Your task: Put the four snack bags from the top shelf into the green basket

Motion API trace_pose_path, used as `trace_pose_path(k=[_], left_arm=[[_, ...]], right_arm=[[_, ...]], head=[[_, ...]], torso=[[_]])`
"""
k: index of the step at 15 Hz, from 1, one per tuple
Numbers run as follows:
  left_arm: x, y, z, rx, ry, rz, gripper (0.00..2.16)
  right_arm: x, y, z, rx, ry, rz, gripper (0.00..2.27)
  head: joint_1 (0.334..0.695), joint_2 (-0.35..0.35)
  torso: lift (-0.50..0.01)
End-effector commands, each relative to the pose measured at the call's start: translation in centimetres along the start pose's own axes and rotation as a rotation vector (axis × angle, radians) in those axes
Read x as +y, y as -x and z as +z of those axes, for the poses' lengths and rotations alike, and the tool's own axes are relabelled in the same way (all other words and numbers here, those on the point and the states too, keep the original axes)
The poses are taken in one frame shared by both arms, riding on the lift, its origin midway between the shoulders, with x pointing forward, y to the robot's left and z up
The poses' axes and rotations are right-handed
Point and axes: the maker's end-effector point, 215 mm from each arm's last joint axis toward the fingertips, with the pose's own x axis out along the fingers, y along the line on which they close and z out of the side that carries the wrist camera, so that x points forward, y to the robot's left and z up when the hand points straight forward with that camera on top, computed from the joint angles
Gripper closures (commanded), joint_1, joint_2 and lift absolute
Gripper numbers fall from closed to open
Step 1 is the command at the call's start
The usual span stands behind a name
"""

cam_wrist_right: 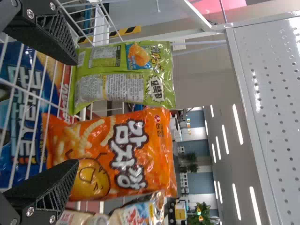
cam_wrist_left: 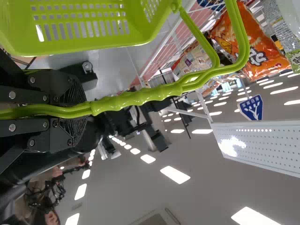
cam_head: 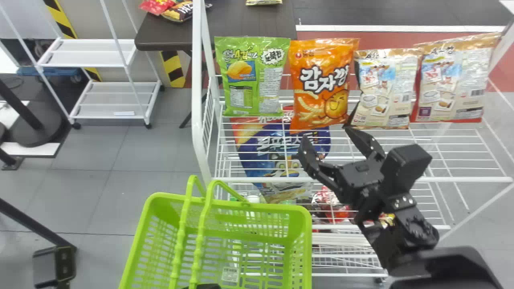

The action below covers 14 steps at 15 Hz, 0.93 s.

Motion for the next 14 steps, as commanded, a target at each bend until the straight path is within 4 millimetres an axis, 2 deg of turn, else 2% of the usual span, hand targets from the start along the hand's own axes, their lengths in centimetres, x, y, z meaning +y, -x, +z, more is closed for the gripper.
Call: trace_pose_path(k=[1, 5, 9, 11, 14], left_arm=[[0.0, -0.2, 0.4, 0.006, -0.007, -0.007, 2.15], [0.0, -0.2, 0.5, 0.009, -0.011, -0.007, 2.15], [0.1, -0.1, 0.5, 0.012, -0.010, -0.004, 2.15], [0.1, 0.0, 0.5, 0.014, -0.011, -0.006, 2.15], [0.1, 0.1, 0.5, 0.014, -0.005, -0.010, 2.15]], right_arm=[[1.9, -2.6, 0.4, 0.000, -0.016, 0.045, 0.06], [4.8, -7.0, 0.7, 0.006, -0.004, 0.101, 0.06], [5.6, -11.3, 1.3, 0.003, -0.040, 0.133, 0.06], [6.4, -12.8, 1.8, -0.018, -0.081, 0.168, 0.06], [7.5, -14.5, 1.0, -0.009, -0.089, 0.205, 0.06]], head=[[0.695, 0.078], [0.695, 0.143], [0.695, 0.186], [0.695, 0.197], [0.695, 0.224]], torso=[[-0.001], [-0.001], [-0.001], [-0.001], [-0.001]])
